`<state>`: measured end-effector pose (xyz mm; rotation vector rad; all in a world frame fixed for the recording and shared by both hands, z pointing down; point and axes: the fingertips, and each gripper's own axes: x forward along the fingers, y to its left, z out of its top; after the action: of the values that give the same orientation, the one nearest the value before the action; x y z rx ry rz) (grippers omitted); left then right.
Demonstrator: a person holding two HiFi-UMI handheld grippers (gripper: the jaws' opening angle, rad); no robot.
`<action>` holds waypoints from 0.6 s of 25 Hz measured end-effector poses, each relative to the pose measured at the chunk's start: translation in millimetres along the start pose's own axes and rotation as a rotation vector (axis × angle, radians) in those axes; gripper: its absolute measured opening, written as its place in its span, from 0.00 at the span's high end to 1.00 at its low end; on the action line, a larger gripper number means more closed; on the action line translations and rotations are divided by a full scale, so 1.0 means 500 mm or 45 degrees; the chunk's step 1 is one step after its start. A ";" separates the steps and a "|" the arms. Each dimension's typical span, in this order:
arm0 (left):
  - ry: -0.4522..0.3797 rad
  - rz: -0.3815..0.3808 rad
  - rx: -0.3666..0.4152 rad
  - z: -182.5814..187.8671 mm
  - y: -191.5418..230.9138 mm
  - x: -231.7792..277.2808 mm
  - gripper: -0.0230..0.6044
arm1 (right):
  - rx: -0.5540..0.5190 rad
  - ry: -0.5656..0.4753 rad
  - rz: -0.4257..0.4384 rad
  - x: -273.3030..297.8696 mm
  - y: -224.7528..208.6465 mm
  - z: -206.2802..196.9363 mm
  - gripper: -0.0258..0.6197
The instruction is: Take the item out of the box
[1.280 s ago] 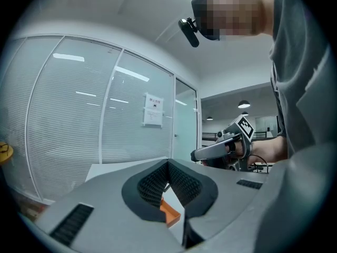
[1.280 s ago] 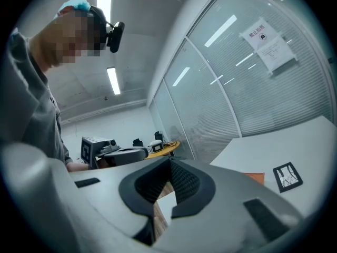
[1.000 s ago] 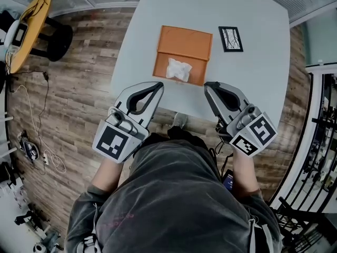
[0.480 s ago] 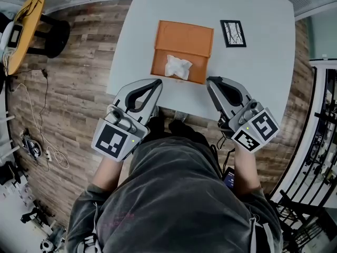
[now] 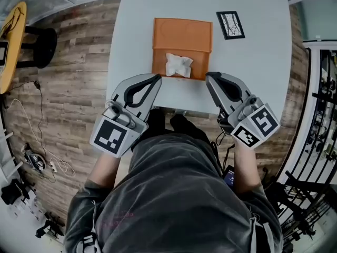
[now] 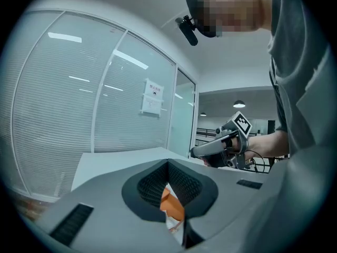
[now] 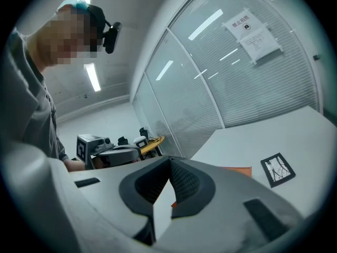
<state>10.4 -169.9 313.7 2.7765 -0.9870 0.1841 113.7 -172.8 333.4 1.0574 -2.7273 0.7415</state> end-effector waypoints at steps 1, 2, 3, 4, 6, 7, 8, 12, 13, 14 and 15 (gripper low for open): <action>0.001 -0.012 -0.003 -0.003 0.018 -0.002 0.95 | 0.002 0.006 -0.013 0.017 0.001 0.000 0.95; 0.003 -0.025 -0.007 -0.008 0.039 -0.003 0.95 | 0.004 0.012 -0.026 0.037 0.000 0.000 0.95; 0.004 -0.039 -0.008 -0.012 0.059 -0.003 0.95 | 0.008 0.018 -0.039 0.057 -0.002 0.000 0.95; 0.003 -0.052 -0.008 -0.014 0.073 -0.002 0.95 | 0.011 0.023 -0.051 0.071 -0.004 -0.001 0.95; 0.000 -0.078 -0.003 -0.016 0.077 0.000 0.95 | 0.016 0.037 -0.073 0.078 -0.007 -0.009 0.95; 0.001 -0.087 -0.003 -0.018 0.074 0.000 0.95 | 0.016 0.045 -0.082 0.077 -0.009 -0.015 0.95; 0.002 -0.094 -0.005 -0.021 0.074 -0.001 0.95 | 0.014 0.055 -0.092 0.080 -0.011 -0.021 0.95; 0.008 -0.107 -0.034 -0.034 0.104 -0.002 0.95 | -0.011 0.106 -0.129 0.115 -0.028 -0.039 0.95; 0.011 -0.110 -0.040 -0.038 0.112 -0.002 0.95 | -0.018 0.117 -0.136 0.125 -0.034 -0.042 0.95; 0.016 -0.113 -0.045 -0.042 0.120 -0.001 0.95 | -0.024 0.127 -0.143 0.134 -0.041 -0.046 0.95; 0.021 -0.115 -0.051 -0.047 0.126 -0.001 0.95 | -0.028 0.135 -0.150 0.141 -0.047 -0.049 0.95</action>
<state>-31.2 -212.4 345.2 2.7712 -0.8498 0.1718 75.0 -218.1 384.3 1.1288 -2.5540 0.7255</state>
